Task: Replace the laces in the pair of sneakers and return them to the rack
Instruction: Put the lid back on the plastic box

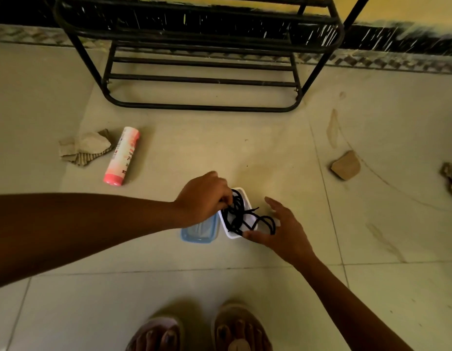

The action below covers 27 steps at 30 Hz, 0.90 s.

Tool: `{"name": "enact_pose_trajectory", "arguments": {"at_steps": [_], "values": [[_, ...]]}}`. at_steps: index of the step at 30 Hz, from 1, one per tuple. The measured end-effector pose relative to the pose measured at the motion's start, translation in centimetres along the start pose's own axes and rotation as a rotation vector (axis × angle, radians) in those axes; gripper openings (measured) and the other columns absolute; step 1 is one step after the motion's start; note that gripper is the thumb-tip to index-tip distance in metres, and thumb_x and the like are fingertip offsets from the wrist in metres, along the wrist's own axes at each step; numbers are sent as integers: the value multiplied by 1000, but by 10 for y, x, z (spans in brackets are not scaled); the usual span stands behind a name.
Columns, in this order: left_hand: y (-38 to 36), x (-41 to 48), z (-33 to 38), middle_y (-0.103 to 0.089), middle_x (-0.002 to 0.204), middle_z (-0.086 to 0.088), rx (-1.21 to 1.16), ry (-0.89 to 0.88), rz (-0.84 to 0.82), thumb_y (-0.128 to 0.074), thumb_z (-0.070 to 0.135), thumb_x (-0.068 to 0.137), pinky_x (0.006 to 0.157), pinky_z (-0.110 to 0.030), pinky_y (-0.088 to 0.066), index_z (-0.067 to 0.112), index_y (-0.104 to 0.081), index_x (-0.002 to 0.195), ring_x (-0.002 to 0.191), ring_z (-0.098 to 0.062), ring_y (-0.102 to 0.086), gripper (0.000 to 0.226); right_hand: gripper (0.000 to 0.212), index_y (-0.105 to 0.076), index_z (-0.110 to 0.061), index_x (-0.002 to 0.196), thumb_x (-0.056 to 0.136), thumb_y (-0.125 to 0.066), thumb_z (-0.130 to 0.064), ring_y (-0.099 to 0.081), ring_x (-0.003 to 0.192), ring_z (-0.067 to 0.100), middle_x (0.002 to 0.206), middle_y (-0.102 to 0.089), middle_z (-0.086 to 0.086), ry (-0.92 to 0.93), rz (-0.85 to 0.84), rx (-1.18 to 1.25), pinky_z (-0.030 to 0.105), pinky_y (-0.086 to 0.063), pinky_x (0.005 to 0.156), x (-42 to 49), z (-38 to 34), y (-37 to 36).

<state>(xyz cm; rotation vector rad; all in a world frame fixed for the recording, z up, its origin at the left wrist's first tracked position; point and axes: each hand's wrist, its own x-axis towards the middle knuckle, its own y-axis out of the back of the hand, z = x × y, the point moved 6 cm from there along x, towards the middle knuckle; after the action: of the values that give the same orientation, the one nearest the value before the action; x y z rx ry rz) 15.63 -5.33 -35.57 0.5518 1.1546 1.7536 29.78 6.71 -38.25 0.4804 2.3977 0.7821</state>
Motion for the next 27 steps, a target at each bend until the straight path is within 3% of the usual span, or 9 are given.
{"name": "enact_pose_trajectory", "arguments": {"at_steps": [3, 6, 10, 14, 17, 20, 23, 25, 27], "values": [[2, 1, 3, -53, 107, -5, 14, -53, 93, -70, 16, 78, 70, -35, -45, 16, -71, 78, 96, -23, -47, 0, 99, -32, -28, 144, 62, -87, -35, -50, 117, 12, 138, -44, -3, 107, -80, -186, 15, -35, 83, -6, -6, -9], [-8, 5, -3, -54, 108, -1, -24, 38, -26, -64, 16, 85, 74, -32, -44, 15, -68, 91, 97, -19, -50, 8, 67, -49, -26, 135, 75, -78, -21, -64, 96, 14, 116, -64, 1, 112, 49, -146, 23, -49, 80, -9, -5, -6], [-10, 9, -7, -58, 103, 1, 32, 33, -89, -55, 17, 90, 72, -27, -41, 16, -67, 100, 95, -18, -54, 16, 22, -68, -18, 99, 82, -69, -5, -66, 57, 11, 73, -71, 2, -2, 116, 165, 31, -59, 60, -11, 0, 2], [-14, 12, -7, -59, 106, 1, 196, -45, -135, -46, 26, 95, 74, -28, -42, 19, -67, 109, 103, -17, -50, 26, 15, -70, -10, 92, 81, -69, 0, -69, 64, 16, 75, -71, 5, -161, 75, 577, 24, -56, 59, -5, -3, 6], [-16, 10, -4, -63, 92, 0, 258, -135, -111, -41, 29, 94, 60, -27, -38, 17, -71, 93, 91, -20, -54, 32, 28, -69, -17, 91, 79, -65, 8, -67, 80, 16, 88, -71, 5, -200, 41, 752, 27, -55, 74, -1, -11, 5], [-14, 6, 1, -64, 74, 2, 303, -189, -65, -37, 31, 87, 51, -23, -38, 18, -71, 74, 74, -22, -58, 39, 28, -68, -19, 98, 79, -68, 2, -65, 89, 13, 94, -69, -1, -159, 44, 604, 29, -51, 84, 1, -15, 9], [-18, 9, 0, -64, 97, -1, 300, -118, -123, -41, 29, 95, 71, -34, -47, 16, -69, 95, 94, -25, -55, 31, 19, -73, -17, 101, 84, -68, -11, -65, 83, 4, 87, -69, -8, -77, 76, 449, 22, -49, 78, 1, -23, 15], [-18, 10, -1, -61, 106, -2, 279, -79, -165, -41, 29, 97, 73, -32, -44, 17, -67, 103, 96, -25, -57, 30, 17, -74, -14, 100, 86, -65, -9, -61, 73, -7, 80, -65, -15, 28, 147, 266, 8, -45, 69, 0, -30, 20], [-21, 11, -3, -59, 110, -3, 201, -56, -194, -43, 27, 96, 74, -32, -44, 17, -66, 109, 96, -24, -59, 28, 18, -74, -9, 101, 86, -64, -5, -56, 68, -10, 83, -58, -12, 129, 244, 122, -1, -39, 64, -1, -38, 26]]}}
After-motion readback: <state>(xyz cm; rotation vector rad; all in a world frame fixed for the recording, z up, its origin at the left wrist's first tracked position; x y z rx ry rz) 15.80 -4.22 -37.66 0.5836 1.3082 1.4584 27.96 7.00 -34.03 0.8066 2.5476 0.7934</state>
